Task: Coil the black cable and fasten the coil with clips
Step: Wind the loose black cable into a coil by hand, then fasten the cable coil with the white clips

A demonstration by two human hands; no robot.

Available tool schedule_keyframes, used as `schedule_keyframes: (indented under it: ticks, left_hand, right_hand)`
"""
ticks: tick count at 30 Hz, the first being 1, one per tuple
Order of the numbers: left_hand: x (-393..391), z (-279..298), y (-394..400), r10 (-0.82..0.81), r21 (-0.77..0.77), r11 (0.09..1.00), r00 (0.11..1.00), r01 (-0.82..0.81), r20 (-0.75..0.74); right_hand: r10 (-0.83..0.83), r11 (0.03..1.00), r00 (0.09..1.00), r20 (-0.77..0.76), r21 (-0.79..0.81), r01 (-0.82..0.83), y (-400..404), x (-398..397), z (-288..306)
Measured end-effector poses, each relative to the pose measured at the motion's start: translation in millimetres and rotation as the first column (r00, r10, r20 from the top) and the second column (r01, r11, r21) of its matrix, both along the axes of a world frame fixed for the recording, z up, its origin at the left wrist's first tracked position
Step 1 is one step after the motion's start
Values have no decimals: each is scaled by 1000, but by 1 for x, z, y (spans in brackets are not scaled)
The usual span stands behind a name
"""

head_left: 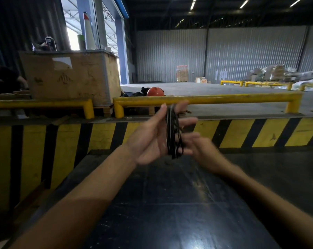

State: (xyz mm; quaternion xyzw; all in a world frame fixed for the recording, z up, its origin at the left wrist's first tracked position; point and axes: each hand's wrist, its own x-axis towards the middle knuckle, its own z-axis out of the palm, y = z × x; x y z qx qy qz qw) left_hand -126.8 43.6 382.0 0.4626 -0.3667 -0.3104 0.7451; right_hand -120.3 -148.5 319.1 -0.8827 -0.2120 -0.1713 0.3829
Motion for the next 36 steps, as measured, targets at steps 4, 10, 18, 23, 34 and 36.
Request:
schedule_keyframes:
  ticks: [4, 10, 18, 23, 34, 36]
  left_hand:
    - [20, -3, -2, 357, 98, 922, 921, -374, 155]
    - [36, -60, 16, 182, 584, 694, 887, -421, 424]
    - [3, -144, 4, 54, 607, 794, 999, -40, -6]
    - [-27, -217, -23, 99, 646, 764, 990, -13, -97]
    - [-71, -291, -48, 12, 672, 708, 947, 218, -321]
    - [-71, -298, -52, 30, 651, 727, 937, 218, -347]
  right_hand:
    - [80, 947, 991, -110, -301, -111, 61, -30, -54]
    - [106, 868, 993, -43, -484, -113, 46, -39, -28]
    - [11, 997, 998, -58, -77, -15, 24, -72, -89]
    - [-267, 944, 954, -138, 164, 288, 26, -106, -157]
    - [-124, 747, 775, -620, 456, 484, 0, -156, -249]
    - [-114, 715, 755, -645, 474, 513, -2, -156, -254]
